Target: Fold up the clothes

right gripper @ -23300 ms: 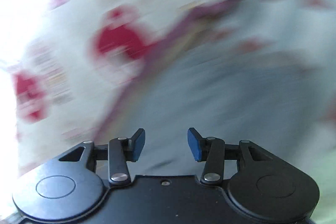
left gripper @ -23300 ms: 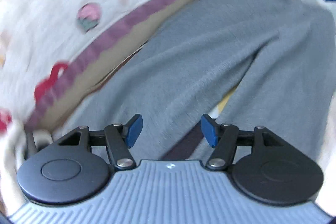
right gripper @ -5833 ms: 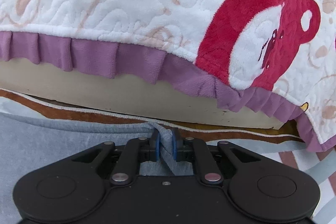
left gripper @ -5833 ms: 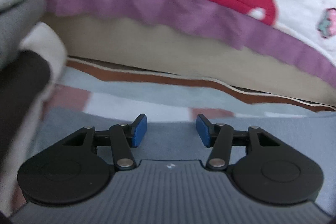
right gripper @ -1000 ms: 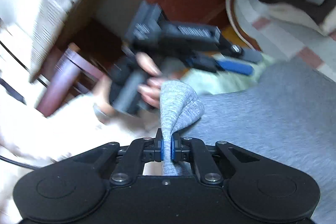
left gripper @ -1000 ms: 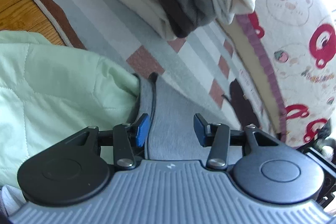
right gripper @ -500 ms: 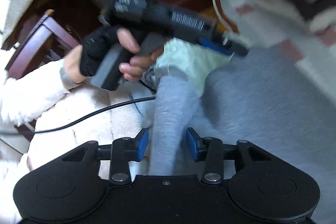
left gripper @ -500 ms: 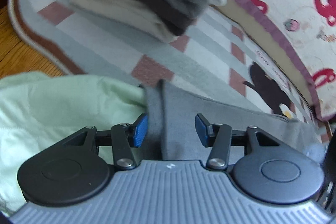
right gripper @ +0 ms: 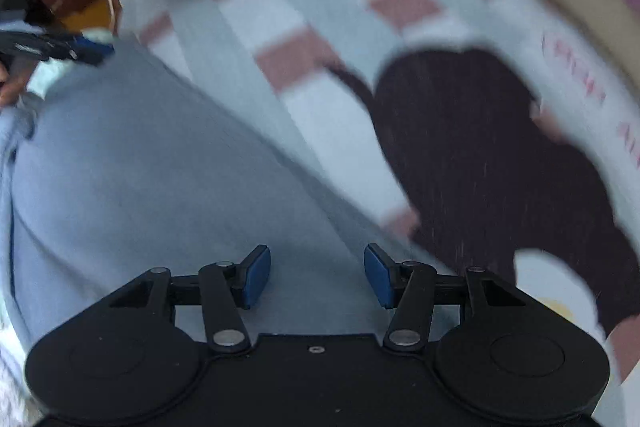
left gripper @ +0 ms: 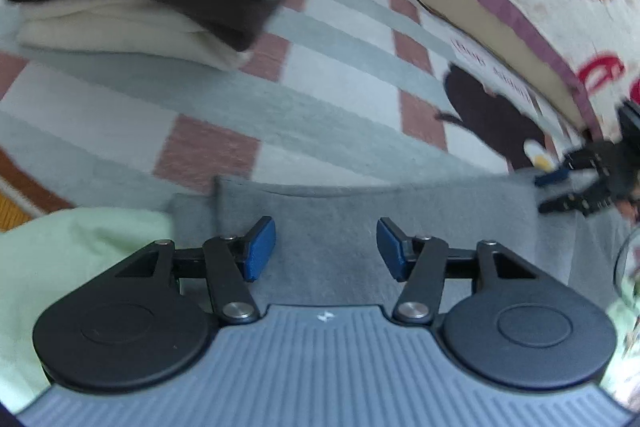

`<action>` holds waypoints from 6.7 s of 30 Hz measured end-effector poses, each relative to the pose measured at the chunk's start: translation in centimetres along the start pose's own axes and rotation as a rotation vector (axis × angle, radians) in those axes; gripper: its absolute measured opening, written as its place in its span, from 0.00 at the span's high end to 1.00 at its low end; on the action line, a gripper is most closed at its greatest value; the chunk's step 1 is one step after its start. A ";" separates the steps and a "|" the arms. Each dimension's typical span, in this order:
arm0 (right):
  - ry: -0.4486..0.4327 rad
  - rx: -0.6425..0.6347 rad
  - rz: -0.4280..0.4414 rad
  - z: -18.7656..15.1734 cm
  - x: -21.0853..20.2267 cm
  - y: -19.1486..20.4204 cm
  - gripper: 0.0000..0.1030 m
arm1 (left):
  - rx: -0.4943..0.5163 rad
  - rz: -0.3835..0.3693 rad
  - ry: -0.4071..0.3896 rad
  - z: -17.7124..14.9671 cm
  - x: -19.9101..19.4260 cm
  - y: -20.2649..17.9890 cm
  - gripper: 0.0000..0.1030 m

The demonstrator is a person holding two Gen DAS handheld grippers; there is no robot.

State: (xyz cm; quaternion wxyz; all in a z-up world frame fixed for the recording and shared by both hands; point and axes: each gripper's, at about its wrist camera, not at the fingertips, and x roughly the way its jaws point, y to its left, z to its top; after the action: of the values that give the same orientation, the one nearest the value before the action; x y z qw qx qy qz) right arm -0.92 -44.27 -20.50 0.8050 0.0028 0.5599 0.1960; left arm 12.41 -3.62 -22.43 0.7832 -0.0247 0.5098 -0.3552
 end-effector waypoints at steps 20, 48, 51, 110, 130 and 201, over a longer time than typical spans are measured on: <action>-0.326 0.101 -0.221 -4.3 -1.8 2.6 0.93 | 0.038 0.159 0.016 -0.2 0.0 -0.8 0.37; -0.256 0.000 -0.124 -3.1 2.3 1.9 0.89 | 0.090 0.257 -0.003 -0.7 -1.3 0.1 0.85; -0.217 -0.052 -0.133 -2.4 2.6 2.0 0.86 | 0.000 0.227 -0.007 -1.0 -1.4 1.4 0.77; -0.101 -0.120 -0.028 -2.8 3.6 -1.3 0.18 | 0.217 -0.096 -0.326 -0.6 -10.1 -9.6 0.97; 0.195 -0.305 0.188 1.7 3.6 -5.4 0.22 | 0.412 -0.299 -0.386 -6.2 -17.4 -13.9 0.97; -0.297 0.141 -0.330 -1.5 4.1 6.6 0.43 | -0.139 0.207 -0.265 4.9 3.8 -1.2 0.35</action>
State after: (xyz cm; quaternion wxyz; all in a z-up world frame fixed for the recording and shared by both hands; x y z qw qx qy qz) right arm -3.12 -37.19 -23.32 0.8976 -0.0037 0.4403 0.0194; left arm 16.66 -8.32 -22.57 0.8722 -0.0730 0.4252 -0.2304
